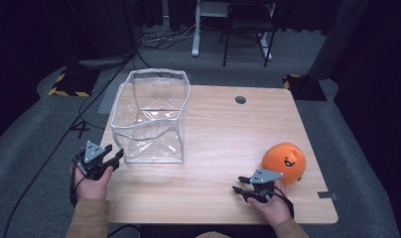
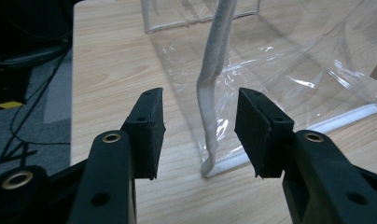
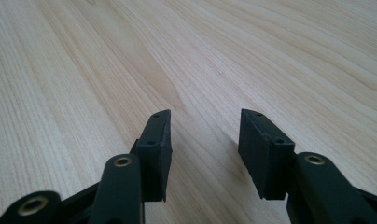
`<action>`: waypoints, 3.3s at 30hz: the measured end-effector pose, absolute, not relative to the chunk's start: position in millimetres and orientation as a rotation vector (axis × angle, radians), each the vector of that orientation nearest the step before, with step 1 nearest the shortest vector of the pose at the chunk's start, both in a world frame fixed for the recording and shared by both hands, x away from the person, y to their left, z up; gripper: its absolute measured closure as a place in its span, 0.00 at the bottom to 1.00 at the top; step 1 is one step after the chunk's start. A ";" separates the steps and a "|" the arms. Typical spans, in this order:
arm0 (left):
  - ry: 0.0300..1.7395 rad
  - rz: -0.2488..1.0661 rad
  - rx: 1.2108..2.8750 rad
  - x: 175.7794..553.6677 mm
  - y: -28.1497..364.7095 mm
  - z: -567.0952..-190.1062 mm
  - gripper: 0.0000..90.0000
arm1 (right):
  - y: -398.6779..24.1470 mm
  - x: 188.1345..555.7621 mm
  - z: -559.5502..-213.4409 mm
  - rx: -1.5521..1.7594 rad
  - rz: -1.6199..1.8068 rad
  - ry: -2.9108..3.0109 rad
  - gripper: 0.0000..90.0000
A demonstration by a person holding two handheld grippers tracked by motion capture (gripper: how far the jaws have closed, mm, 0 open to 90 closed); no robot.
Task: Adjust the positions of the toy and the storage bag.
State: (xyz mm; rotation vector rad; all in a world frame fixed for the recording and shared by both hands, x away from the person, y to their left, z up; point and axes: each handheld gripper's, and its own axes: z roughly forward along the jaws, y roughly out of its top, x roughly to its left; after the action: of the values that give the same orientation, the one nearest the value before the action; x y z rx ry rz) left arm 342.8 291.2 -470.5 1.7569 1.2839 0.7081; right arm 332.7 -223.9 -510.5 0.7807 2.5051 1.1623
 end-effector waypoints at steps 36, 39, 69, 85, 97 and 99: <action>1.074 0.543 1.989 291.7 234.9 -463.5 0.98 | -183.1 354.7 -467.0 0.650 1.216 2.545 0.67; 1.064 0.544 2.004 283.9 230.6 -462.6 0.98 | -172.5 362.3 -461.3 0.611 1.211 2.565 0.68; 1.048 0.524 2.025 254.5 230.1 -461.8 0.97 | -105.1 415.4 -426.8 0.429 1.217 2.653 0.85; 0.901 0.443 2.095 260.8 206.9 -459.7 0.97 | -145.8 380.5 -422.5 0.513 1.193 2.644 0.97; 0.743 0.354 2.163 269.4 169.2 -456.9 0.97 | -198.5 342.5 -421.4 0.651 1.176 2.604 0.97; 0.726 0.341 2.169 268.9 165.1 -456.6 0.97 | -206.6 335.6 -421.3 0.670 1.174 2.597 0.97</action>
State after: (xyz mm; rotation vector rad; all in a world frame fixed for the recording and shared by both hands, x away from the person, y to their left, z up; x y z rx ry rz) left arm 268.9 165.1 -456.6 2.1694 0.7260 0.3406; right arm 335.6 -206.6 -421.3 0.6698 2.5972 1.1738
